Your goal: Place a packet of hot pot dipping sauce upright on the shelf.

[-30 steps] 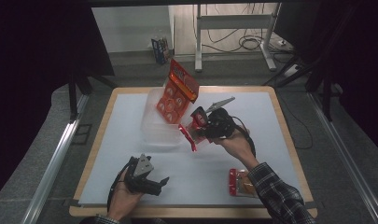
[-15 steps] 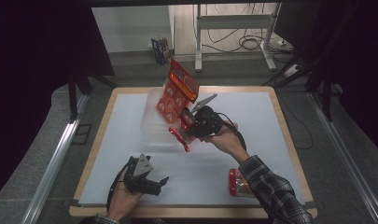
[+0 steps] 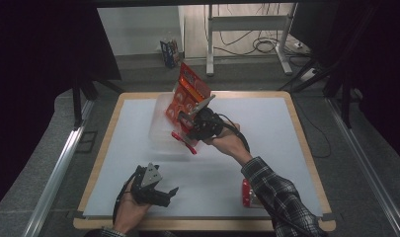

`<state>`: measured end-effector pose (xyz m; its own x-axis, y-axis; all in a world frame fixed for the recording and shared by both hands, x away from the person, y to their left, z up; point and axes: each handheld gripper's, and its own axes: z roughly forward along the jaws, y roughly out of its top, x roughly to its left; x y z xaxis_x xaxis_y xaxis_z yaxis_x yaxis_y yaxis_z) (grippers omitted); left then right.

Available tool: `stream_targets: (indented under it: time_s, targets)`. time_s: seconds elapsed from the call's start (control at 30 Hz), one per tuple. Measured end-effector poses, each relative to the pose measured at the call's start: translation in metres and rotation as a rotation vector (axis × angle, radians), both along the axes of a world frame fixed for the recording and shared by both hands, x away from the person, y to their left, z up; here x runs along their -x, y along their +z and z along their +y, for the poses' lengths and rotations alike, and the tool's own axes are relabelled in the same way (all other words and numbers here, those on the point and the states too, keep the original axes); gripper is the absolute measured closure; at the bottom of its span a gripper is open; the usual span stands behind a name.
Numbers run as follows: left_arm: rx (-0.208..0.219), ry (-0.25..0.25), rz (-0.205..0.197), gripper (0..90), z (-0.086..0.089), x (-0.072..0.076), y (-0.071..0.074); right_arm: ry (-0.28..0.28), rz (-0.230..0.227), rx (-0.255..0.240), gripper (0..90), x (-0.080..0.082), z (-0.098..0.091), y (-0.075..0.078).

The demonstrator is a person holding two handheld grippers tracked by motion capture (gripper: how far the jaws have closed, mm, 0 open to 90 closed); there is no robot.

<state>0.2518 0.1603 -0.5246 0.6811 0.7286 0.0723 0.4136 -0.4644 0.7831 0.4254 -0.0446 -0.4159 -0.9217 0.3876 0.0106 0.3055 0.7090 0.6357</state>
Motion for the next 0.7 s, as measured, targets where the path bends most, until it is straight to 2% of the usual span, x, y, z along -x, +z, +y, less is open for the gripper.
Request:
stream_targets:
  time_s: [0.33, 0.7]
  targets:
    - [-0.005, 0.000, 0.003, 0.8, 0.000, 0.000, 0.000, 0.020, -0.003, -0.024, 69.0, -0.010, 0.014, 0.001]
    - [-0.007, 0.000, 0.002, 0.9, 0.000, 0.000, 0.000, 0.047, -0.034, -0.046, 70.1, -0.016, 0.031, 0.011]
